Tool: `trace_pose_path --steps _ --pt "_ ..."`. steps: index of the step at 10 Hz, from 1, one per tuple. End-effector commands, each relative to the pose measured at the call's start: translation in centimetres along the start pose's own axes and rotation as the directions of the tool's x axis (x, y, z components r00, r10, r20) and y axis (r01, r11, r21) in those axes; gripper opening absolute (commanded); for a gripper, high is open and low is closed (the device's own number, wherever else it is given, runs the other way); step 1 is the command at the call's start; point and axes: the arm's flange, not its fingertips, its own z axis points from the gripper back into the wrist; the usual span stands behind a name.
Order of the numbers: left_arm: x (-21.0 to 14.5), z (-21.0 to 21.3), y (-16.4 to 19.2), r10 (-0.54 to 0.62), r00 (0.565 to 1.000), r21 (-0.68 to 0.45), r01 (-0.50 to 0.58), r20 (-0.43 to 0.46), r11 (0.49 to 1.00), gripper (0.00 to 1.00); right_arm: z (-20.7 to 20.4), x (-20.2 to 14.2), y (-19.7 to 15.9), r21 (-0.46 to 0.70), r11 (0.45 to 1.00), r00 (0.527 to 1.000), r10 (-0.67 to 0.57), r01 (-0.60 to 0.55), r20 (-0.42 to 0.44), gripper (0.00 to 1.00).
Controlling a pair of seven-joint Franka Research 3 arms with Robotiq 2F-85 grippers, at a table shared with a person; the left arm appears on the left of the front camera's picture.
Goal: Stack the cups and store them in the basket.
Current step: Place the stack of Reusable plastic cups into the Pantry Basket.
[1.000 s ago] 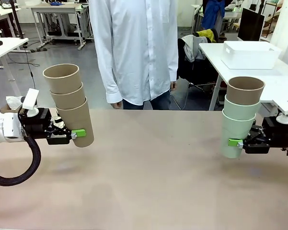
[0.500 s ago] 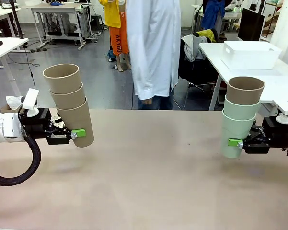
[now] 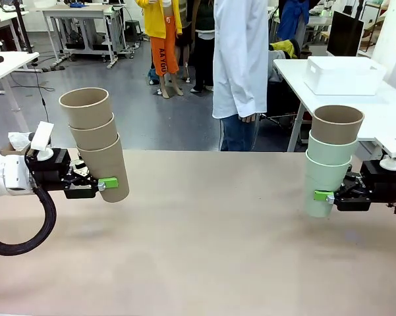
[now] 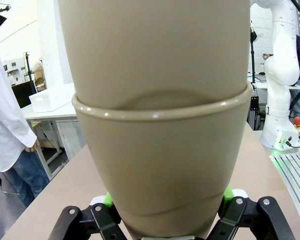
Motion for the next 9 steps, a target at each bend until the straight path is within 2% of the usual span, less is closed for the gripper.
trace_pose_path --steps 1,9 --pt "0.33 0.03 -0.05 -0.012 1.000 -0.006 0.012 0.006 1.000 0.83 -0.01 0.33 -0.03 -0.003 1.000 1.000 0.008 -0.008 0.001 0.84" --pt "0.33 0.03 -0.05 -0.012 1.000 -0.006 0.012 0.006 1.000 0.83 -0.01 0.33 -0.03 -0.003 1.000 1.000 0.008 -0.008 0.001 0.84"
